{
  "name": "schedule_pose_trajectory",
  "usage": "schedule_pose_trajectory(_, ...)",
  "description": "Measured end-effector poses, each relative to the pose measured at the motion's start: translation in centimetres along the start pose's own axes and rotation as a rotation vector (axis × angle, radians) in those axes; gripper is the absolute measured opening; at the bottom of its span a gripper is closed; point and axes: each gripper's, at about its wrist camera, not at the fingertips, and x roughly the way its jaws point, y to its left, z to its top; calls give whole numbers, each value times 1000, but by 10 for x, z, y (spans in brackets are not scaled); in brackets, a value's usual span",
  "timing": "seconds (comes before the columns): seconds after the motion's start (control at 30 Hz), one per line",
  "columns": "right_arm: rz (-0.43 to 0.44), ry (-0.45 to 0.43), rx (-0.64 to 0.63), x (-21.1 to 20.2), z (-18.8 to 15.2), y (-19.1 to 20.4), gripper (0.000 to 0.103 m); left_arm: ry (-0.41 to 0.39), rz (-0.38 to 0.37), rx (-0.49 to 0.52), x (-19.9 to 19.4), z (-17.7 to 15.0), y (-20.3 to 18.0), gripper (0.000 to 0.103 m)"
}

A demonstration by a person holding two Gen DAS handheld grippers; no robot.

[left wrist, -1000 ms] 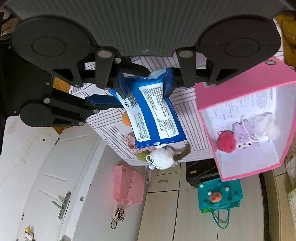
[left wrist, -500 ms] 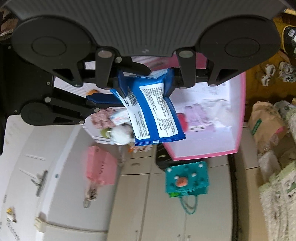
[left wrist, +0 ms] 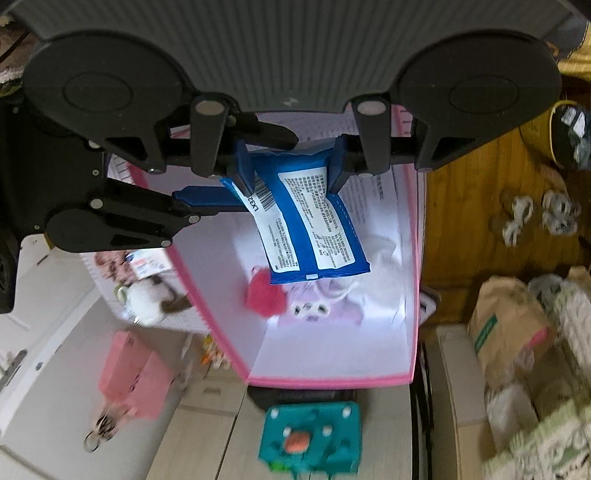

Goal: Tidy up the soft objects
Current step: 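Carry the wipe pack over the pink box, lower it and open the left tool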

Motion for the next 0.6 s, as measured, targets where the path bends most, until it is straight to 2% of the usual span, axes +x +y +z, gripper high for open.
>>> schedule_pose_trajectory(0.1, 38, 37, 29, 8, -2, -5, 49, 49, 11, 5, 8, 4, 3, 40)
schedule_pose_trajectory(0.3, 94, 105, 55, 28, 8, -15, 49, 73, 55, 17, 18, 9, 5, 41)
schedule_pose_trajectory(0.43, 68, 136, 27, 36, 8, -20, 51, 5, 96, 90, 10, 6, -2, 54)
schedule_pose_trajectory(0.6, 27, 134, 4, 27, 4, -17, 54, -39, 104, 140, -5, -3, -6, 56)
